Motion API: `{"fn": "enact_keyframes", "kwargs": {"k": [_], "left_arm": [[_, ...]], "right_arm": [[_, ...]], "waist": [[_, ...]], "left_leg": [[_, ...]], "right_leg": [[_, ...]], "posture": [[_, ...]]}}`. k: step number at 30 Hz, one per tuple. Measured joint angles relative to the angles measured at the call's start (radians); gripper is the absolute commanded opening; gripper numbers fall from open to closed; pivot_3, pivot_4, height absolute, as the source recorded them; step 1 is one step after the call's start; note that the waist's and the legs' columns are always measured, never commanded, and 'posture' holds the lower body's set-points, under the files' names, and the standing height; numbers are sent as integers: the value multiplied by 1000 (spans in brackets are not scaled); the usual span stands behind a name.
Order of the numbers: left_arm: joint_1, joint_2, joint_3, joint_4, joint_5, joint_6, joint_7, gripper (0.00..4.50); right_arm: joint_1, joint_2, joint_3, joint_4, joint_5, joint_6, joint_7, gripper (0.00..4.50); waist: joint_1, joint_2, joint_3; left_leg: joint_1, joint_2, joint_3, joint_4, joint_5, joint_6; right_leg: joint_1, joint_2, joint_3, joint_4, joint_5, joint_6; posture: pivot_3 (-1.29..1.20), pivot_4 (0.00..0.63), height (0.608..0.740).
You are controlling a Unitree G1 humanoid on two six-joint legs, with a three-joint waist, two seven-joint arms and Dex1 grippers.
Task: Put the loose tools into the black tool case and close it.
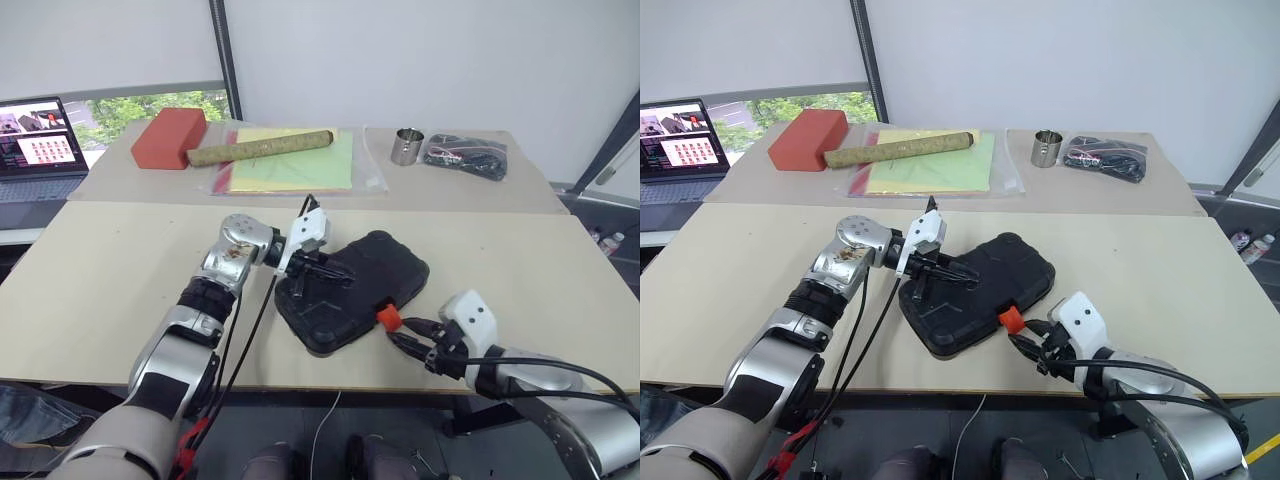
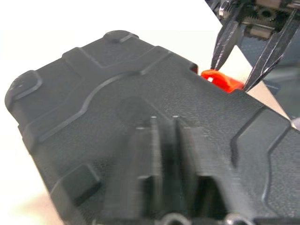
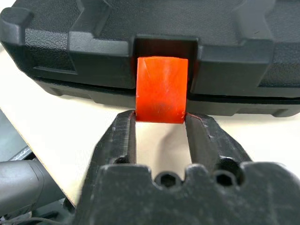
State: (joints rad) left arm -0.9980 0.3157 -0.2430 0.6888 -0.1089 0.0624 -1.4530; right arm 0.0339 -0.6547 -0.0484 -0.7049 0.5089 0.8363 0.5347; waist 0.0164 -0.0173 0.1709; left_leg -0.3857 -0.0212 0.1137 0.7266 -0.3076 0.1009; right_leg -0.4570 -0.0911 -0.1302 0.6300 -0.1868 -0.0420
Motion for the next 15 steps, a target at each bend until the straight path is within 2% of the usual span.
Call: {"fn": "enact_keyframes", "kwargs": {"k": [3,5,8,15], "left_arm": [[16,0,0,-7,0,0,-6,0],[22,0,0,-7,0,0,-10,0],[23,0,0,-7,4,-10,-11,0],[23,0,-32,0,47,-126,4,0]], "right_arm": [[17,0,-1,-1,14,4,5,4240],[29,0,-8,-1,23,14,2,4406],[59,-2,-33,-12,32,16,5,3789],[91,-7,-65,-33,63,16,10,1410]], "waist": [[1,0,0],[1,0,0],[4,0,0],[6,0,0]], "left_leg": [[0,0,0,0,0,0],[0,0,0,0,0,0],[0,0,0,0,0,0],[1,0,0,0,0,0]], "right_leg": [[0,0,0,0,0,0],[0,0,0,0,0,0],[0,0,0,0,0,0],[1,0,1,0,0,0]], "posture": [[0,150,737],[0,150,737],[0,150,737],[0,150,737]]}}
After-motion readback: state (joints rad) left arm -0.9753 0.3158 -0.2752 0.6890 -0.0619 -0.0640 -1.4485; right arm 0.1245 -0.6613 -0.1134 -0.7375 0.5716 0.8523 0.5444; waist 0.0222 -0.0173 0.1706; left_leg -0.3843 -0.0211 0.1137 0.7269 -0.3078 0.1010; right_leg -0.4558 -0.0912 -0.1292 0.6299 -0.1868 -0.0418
